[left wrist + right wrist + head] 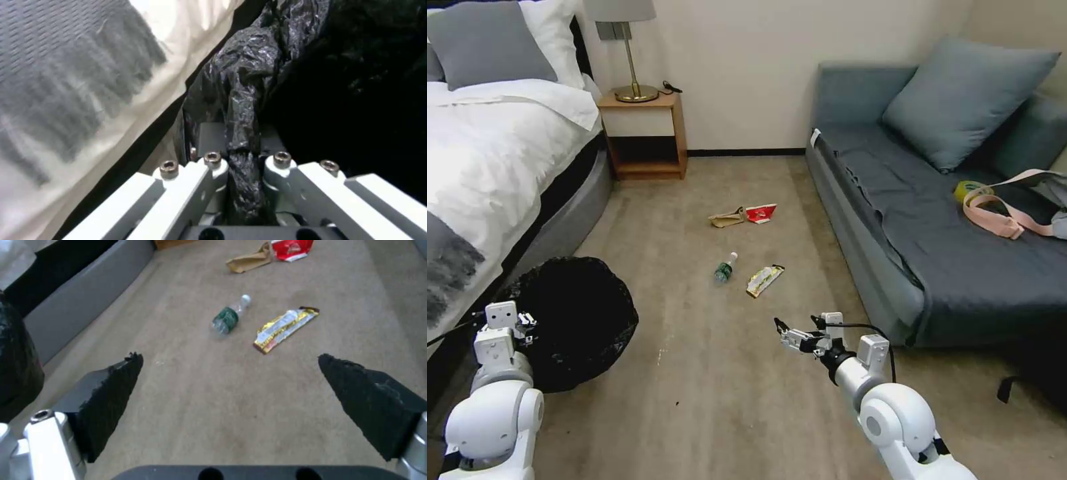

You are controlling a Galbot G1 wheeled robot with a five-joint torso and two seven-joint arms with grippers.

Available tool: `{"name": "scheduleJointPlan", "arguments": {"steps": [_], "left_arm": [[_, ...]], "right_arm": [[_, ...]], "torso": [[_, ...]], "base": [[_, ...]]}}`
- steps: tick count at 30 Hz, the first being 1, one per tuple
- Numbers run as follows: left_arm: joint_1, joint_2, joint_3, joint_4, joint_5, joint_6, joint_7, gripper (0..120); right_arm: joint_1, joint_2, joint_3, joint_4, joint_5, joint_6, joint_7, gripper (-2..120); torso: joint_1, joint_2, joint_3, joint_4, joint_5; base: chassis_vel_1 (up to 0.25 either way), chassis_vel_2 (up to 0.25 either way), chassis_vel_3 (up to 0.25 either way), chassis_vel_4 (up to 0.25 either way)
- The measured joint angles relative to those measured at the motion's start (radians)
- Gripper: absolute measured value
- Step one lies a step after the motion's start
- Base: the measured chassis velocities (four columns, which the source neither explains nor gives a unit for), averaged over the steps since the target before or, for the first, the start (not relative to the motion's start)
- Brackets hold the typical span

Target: Pick up the trash bin, then pick up the garbage on the floor and place it into the trash bin.

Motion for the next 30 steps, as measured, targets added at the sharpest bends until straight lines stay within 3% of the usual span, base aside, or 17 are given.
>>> {"name": "scheduleJointPlan", "arguments": {"steps": [30], "left_arm": [[0.008, -0.001, -0.003, 0.006, -0.005, -0.024, 0.007, 4]], "right_arm": [[-0.03, 0.007, -0.011, -0.002, -0.046, 0.007, -0.006, 100]], "torso": [[0.0, 0.0, 0.0, 0.0, 0.0]], "base": [[-0.138, 0.14, 0.134, -0.136]]}}
